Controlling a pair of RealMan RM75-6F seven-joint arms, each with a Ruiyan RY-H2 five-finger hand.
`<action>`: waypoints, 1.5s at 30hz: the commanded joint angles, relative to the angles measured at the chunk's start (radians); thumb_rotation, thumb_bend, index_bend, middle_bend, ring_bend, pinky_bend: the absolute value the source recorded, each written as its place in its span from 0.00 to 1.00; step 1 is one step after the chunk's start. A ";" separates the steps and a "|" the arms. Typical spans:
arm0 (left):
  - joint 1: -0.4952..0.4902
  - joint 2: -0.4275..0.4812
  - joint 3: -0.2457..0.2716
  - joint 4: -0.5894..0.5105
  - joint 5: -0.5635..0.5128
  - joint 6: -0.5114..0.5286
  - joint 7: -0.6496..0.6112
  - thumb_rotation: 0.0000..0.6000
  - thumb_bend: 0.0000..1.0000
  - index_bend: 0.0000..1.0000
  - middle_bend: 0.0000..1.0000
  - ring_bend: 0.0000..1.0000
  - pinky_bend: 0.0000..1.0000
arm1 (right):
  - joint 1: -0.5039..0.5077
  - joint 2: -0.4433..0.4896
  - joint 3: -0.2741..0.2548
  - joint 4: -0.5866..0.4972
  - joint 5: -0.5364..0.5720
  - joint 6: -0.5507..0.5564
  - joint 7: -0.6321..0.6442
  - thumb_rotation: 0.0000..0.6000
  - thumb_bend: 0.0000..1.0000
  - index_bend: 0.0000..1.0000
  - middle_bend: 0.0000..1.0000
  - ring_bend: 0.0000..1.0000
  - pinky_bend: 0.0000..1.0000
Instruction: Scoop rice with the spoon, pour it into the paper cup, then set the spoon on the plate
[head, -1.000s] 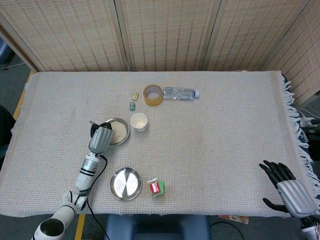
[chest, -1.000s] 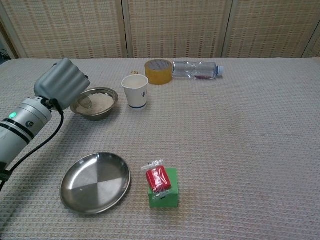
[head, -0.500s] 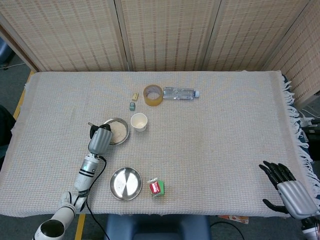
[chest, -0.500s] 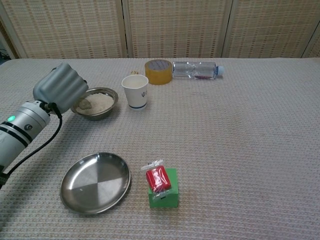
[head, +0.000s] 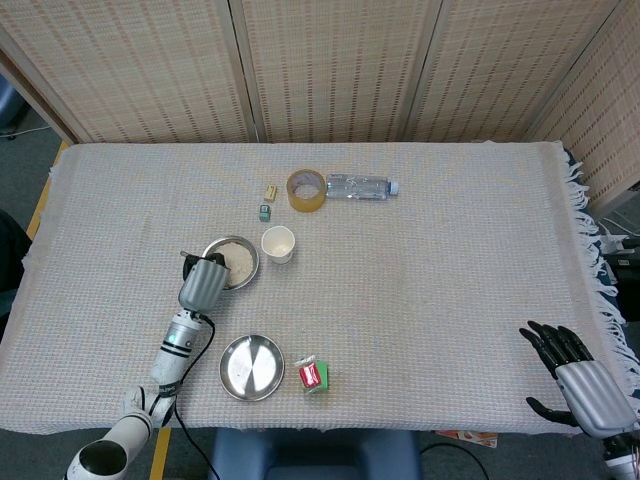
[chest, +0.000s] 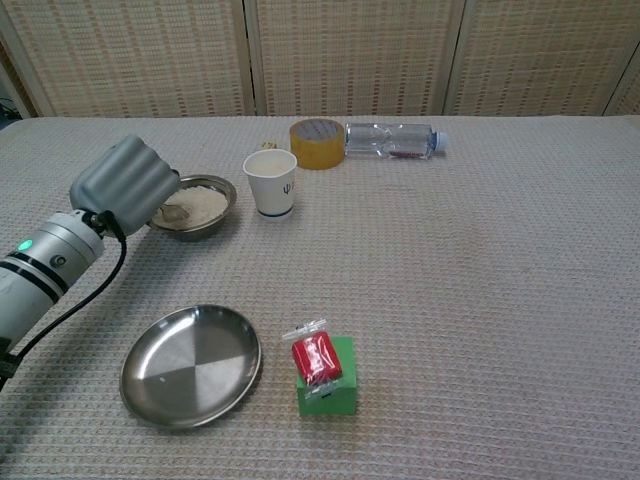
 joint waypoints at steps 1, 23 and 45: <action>-0.003 0.014 -0.025 -0.041 -0.026 -0.034 -0.042 1.00 0.41 0.69 1.00 1.00 1.00 | 0.001 0.000 0.000 0.000 0.002 -0.002 0.000 1.00 0.12 0.00 0.00 0.00 0.00; 0.005 0.173 -0.124 -0.370 -0.145 -0.106 -0.040 1.00 0.41 0.69 1.00 1.00 1.00 | 0.009 -0.005 0.000 -0.004 0.014 -0.023 -0.012 1.00 0.12 0.00 0.00 0.00 0.00; 0.001 0.424 -0.256 -0.888 -0.410 -0.163 0.156 1.00 0.41 0.71 1.00 1.00 1.00 | 0.017 -0.006 -0.002 -0.003 0.018 -0.039 -0.010 1.00 0.12 0.00 0.00 0.00 0.00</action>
